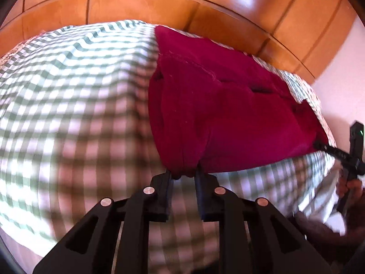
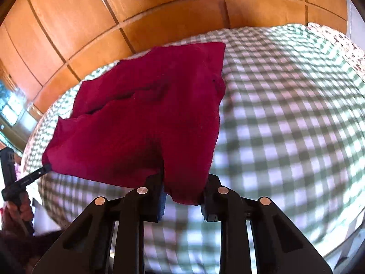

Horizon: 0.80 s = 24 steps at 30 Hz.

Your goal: Fold small clothes

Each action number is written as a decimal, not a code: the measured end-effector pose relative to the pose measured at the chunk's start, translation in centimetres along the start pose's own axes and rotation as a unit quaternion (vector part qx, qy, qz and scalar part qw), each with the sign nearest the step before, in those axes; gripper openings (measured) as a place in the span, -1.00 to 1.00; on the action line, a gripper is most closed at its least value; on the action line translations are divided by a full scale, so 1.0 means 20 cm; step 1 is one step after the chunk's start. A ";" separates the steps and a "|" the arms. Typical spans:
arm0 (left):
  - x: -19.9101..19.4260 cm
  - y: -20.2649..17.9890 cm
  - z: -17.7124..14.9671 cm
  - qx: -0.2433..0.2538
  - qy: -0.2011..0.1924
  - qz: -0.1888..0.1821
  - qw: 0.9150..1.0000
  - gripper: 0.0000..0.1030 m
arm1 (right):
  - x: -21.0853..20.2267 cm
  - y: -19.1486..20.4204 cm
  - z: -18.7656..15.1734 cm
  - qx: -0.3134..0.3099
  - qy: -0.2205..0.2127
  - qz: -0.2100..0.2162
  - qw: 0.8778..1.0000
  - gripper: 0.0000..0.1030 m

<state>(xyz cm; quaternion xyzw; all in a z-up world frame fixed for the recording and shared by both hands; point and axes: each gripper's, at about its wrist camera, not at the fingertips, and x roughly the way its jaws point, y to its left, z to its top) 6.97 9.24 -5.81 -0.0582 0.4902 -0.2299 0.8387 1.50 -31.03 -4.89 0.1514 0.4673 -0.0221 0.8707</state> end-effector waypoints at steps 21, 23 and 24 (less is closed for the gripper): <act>-0.04 -0.17 0.19 0.065 -0.047 0.135 0.988 0.02 | -0.02 -0.02 0.15 0.001 -0.049 -0.057 0.997 0.28; -0.03 -0.20 0.20 0.070 -0.050 0.141 0.986 0.06 | 0.01 -0.01 0.17 0.002 -0.047 -0.056 0.997 0.28; -0.03 -0.20 0.21 0.071 -0.050 0.144 0.986 0.10 | 0.03 0.00 0.18 0.003 -0.045 -0.059 0.997 0.28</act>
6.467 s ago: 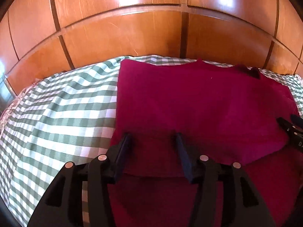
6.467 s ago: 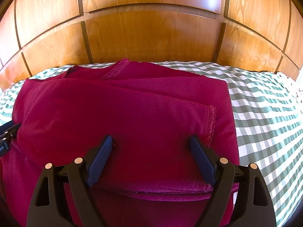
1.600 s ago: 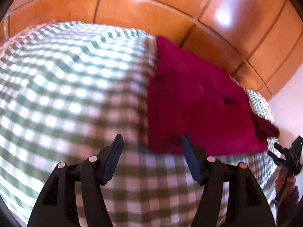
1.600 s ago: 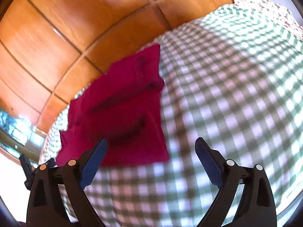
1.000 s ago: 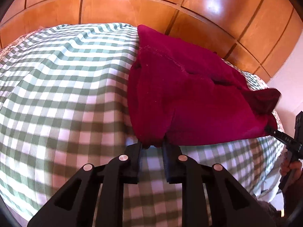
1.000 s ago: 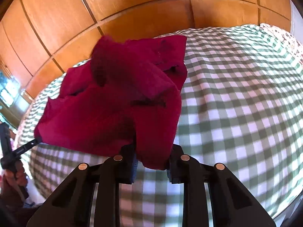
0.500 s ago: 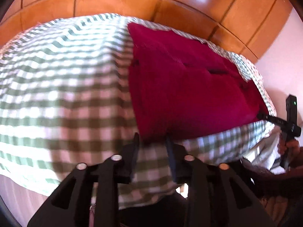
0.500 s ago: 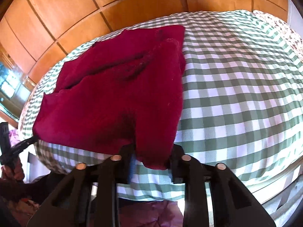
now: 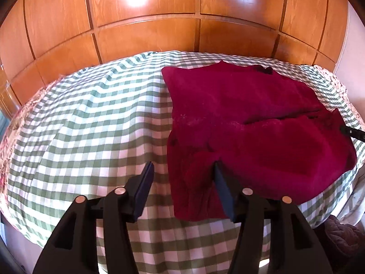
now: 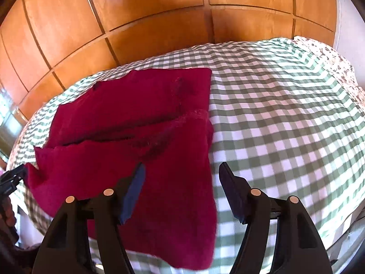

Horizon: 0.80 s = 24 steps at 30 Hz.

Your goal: Fold small clothes

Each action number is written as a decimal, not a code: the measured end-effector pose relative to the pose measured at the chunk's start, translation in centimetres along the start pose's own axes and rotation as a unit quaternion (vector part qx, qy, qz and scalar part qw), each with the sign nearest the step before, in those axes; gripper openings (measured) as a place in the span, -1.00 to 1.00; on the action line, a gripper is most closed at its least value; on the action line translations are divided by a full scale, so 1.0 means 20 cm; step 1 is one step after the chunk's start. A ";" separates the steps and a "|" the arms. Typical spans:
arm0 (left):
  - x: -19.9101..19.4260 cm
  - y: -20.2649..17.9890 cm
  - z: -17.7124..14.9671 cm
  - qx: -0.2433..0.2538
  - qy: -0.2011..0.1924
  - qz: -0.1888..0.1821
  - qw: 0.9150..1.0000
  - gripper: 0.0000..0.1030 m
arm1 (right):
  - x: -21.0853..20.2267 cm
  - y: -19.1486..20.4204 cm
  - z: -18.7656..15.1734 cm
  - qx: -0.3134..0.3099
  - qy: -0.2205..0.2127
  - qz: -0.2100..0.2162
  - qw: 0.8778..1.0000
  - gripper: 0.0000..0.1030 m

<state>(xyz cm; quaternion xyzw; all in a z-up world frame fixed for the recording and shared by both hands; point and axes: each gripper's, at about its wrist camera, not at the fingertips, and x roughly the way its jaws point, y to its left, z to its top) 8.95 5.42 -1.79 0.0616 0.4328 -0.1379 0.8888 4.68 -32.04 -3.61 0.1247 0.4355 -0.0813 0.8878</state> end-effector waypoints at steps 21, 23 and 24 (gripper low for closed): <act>0.02 0.06 0.00 -0.001 -0.014 0.008 1.000 0.58 | 0.15 0.02 0.02 0.008 0.018 -0.006 1.000 0.56; 0.01 0.09 0.00 -0.013 -0.012 0.001 1.000 0.60 | 0.15 0.01 0.02 0.006 0.017 -0.009 1.000 0.56; 0.01 0.11 0.00 -0.023 -0.012 -0.007 1.000 0.60 | 0.14 0.01 0.02 0.005 0.015 -0.009 1.000 0.56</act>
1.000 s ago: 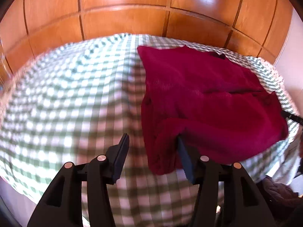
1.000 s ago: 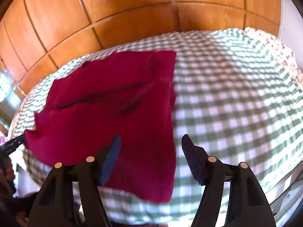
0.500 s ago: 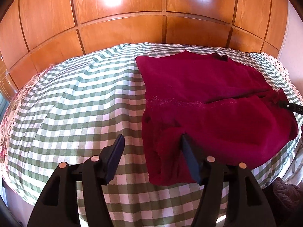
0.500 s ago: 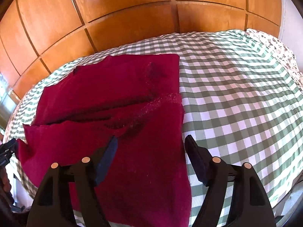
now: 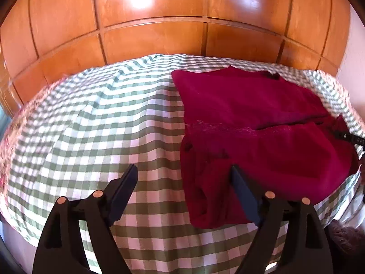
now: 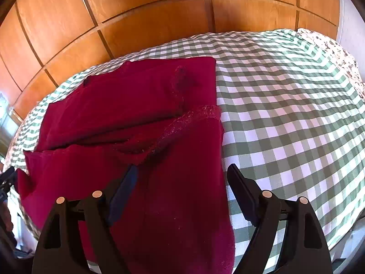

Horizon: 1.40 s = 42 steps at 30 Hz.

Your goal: Fold small clothes

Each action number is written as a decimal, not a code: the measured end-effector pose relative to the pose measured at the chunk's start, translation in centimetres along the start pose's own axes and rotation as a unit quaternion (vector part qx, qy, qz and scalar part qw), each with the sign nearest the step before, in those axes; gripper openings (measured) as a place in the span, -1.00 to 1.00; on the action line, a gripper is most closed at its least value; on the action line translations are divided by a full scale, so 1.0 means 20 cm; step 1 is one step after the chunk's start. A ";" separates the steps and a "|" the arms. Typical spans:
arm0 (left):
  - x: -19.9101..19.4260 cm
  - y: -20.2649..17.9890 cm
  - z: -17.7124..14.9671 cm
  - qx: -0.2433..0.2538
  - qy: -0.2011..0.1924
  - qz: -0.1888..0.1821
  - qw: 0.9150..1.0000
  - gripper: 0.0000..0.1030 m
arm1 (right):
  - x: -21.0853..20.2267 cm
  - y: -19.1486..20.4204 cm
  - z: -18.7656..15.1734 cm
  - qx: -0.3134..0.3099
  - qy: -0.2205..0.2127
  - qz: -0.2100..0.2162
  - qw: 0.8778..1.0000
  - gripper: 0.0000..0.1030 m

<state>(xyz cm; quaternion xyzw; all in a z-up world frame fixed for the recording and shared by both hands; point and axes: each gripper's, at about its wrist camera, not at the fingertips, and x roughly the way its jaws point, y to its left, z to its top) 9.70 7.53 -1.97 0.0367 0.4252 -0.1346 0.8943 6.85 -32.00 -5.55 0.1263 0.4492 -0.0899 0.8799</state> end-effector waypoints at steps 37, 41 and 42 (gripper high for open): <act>0.15 0.03 0.09 -0.052 0.009 -0.145 0.988 -0.86 | -0.12 0.04 0.05 -0.073 -0.033 -0.027 0.996 -0.87; 0.00 0.06 0.12 -0.057 -0.031 -0.155 0.986 -0.87 | -0.25 0.06 0.09 -0.076 -0.057 -0.017 0.995 -0.87; -0.05 0.07 0.14 -0.057 -0.044 -0.156 0.985 -0.87 | -0.27 0.06 0.10 -0.075 -0.062 -0.014 0.995 -0.87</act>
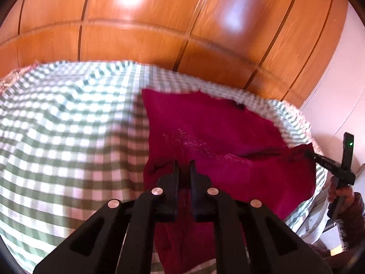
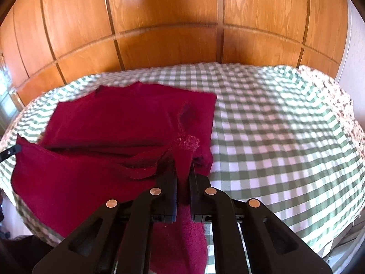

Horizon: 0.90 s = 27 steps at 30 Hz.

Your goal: Fold small clothes

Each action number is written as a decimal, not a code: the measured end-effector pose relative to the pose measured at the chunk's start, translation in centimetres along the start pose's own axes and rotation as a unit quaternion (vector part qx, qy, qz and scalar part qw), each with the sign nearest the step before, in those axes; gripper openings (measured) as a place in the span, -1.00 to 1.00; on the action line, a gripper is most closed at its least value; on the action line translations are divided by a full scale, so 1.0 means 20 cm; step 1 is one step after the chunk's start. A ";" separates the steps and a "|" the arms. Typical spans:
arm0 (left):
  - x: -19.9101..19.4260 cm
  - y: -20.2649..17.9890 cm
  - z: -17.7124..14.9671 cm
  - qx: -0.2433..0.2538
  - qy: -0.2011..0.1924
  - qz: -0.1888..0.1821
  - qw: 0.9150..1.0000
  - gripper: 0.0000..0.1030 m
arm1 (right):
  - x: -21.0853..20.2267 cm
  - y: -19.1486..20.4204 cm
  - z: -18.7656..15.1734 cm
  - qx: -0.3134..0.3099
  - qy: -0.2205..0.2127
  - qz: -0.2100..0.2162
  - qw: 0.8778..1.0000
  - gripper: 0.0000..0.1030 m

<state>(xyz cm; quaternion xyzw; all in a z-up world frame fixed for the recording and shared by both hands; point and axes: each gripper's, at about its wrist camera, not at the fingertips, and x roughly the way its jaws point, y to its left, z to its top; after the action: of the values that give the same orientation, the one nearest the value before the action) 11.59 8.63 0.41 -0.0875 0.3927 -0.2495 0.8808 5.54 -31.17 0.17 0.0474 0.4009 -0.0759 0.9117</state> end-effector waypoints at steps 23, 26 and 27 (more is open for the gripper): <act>0.43 0.06 0.68 0.012 -0.041 0.103 0.994 -0.87 | 0.43 -0.08 0.63 0.044 -0.038 -0.014 0.998 -0.88; 0.55 0.09 0.73 0.005 -0.031 0.125 0.992 -0.87 | 0.55 -0.08 0.69 0.044 -0.029 -0.027 0.998 -0.88; 0.60 0.10 0.74 0.002 -0.027 0.135 0.990 -0.87 | 0.61 -0.07 0.70 0.046 -0.021 -0.031 0.998 -0.88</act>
<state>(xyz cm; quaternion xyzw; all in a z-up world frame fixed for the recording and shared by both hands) 30.15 3.65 1.89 -0.0387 0.3766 -0.1261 0.9169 23.64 -35.95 0.59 0.0753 0.3789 -0.1237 0.9140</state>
